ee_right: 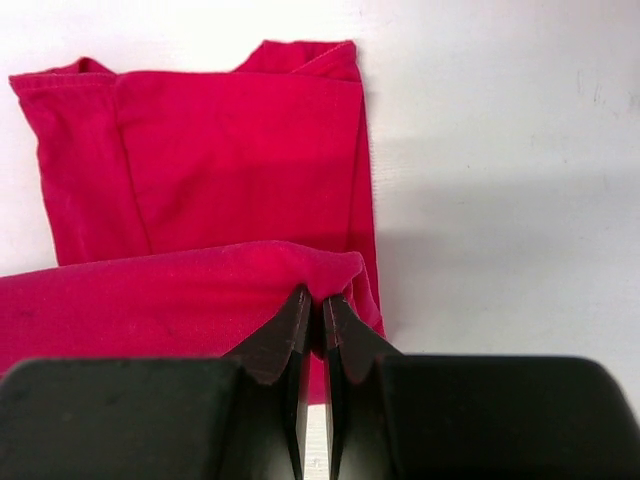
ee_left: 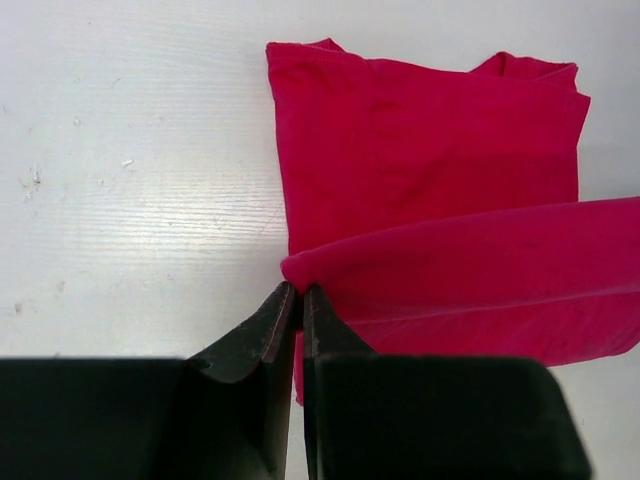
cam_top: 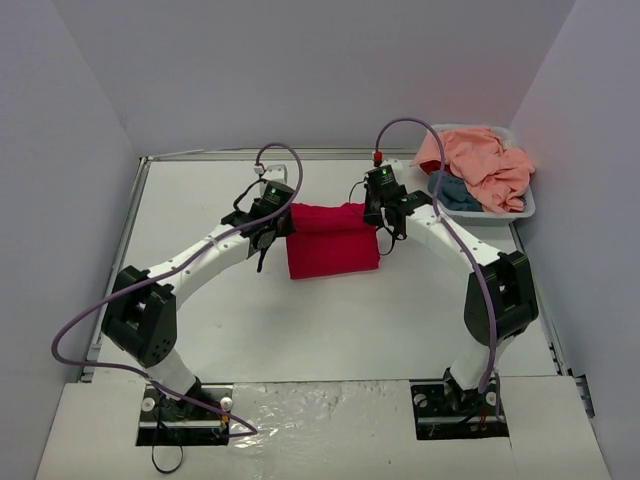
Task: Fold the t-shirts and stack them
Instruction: Fold the long partially folded tshirt into a neat square
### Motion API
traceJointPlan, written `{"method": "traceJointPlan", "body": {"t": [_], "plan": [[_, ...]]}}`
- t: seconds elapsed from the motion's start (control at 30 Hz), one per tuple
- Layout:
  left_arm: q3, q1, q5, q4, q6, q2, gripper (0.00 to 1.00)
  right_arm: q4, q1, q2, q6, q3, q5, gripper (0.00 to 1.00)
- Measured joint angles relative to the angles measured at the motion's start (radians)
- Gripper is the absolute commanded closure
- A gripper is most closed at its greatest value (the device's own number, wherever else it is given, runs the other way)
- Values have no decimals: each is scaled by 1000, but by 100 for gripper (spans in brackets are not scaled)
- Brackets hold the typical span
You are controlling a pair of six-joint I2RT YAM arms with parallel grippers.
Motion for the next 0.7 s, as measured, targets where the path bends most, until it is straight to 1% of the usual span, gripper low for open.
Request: {"method": "traceJointPlan", "body": {"t": [0.27, 0.7], "plan": [[45, 0, -35, 2, 3, 13, 98, -2, -2, 11, -2, 44, 6, 100], [89, 6, -56, 13, 25, 116, 98, 0, -10, 126, -23, 123, 26, 100]]}}
